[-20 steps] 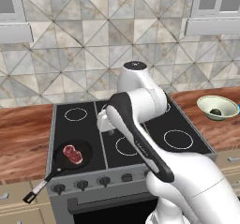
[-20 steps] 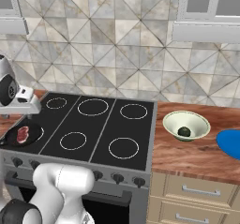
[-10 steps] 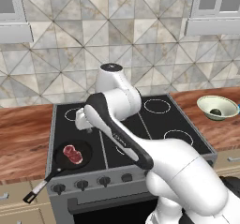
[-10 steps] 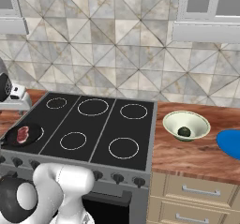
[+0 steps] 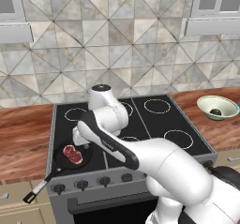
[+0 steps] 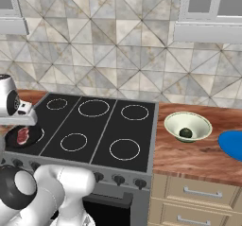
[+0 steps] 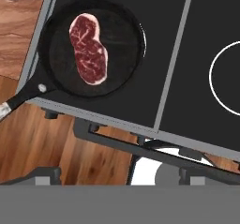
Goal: Place the steak on the plate and place the squash on the same plate.
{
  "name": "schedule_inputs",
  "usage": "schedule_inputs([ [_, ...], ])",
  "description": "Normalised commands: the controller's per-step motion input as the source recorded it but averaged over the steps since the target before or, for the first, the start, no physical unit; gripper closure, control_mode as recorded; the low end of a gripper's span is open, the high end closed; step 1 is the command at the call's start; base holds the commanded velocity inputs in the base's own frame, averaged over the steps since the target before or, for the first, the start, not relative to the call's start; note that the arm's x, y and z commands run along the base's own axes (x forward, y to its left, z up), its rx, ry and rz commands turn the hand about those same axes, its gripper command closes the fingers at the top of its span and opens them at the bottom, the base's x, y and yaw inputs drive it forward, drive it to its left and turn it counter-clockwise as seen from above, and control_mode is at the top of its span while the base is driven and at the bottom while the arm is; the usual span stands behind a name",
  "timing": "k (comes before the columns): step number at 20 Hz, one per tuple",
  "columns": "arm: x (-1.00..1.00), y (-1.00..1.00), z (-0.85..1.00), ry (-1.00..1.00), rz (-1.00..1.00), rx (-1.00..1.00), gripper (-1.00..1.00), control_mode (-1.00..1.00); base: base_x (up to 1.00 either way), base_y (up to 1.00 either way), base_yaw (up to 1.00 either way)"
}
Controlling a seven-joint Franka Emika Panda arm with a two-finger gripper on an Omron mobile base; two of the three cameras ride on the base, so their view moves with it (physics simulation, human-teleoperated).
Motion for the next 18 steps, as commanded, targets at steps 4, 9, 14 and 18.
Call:
schedule_inputs([
  [4, 0.01, 0.33, -0.62, -0.05, 0.0, 0.01, -1.0, -1.0, 0.0, 0.0, 0.0],
  [9, 0.22, 0.26, -0.13, -0.07, 0.0, 0.0, -1.0, -1.0, 0.0, 0.0, 0.0],
  [14, 0.49, 0.1, 0.0, -0.07, 0.0, 0.0, -1.0, -1.0, 0.0, 0.0, 0.0],
  [18, 0.5, 0.04, -0.01, -0.07, 0.0, 0.0, -1.0, -1.0, 0.0, 0.0, 0.0],
])
